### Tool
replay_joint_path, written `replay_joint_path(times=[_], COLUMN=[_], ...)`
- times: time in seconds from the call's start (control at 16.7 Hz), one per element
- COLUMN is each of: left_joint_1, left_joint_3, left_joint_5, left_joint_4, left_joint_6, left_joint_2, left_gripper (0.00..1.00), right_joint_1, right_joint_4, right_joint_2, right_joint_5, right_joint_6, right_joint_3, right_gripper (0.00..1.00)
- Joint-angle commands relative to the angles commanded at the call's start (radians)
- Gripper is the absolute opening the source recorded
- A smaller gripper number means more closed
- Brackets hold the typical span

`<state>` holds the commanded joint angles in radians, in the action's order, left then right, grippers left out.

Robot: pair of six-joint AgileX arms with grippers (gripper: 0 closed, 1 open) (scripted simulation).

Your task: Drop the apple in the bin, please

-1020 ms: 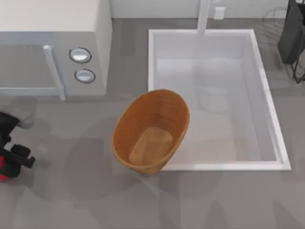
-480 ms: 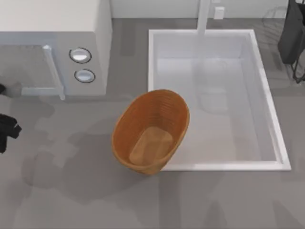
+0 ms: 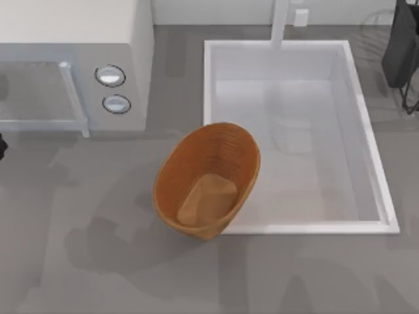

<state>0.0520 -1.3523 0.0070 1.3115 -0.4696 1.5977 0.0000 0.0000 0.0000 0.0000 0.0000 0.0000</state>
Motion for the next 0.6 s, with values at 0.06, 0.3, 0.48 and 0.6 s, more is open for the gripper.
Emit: replay_joint_path(times=[0.06,0.3,0.48,0.6], left_joint_1=[0.000,-0.025,-0.123,-0.213], left_joint_3=[0.000,-0.032,-0.150,-0.253], left_joint_5=[0.000,-0.002,-0.006,-0.010], left_joint_4=[0.000,0.010,0.047,0.082], left_joint_6=[0.000,0.030,0.152,0.285], left_joint_2=[0.000,0.026,0.101,0.174], left_gripper=[0.00,0.00,0.00,0.00], right_joint_1=[0.000,0.000,0.000,0.000], right_joint_4=[0.000,0.000,0.000,0.000], right_joint_2=[0.000,0.000,0.000,0.000], right_joint_5=[0.000,0.000,0.000,0.000], right_joint_6=[0.000,0.000,0.000,0.000], right_joint_3=[0.000,0.000,0.000,0.000], right_gripper=[1.00,1.00,1.00,1.00])
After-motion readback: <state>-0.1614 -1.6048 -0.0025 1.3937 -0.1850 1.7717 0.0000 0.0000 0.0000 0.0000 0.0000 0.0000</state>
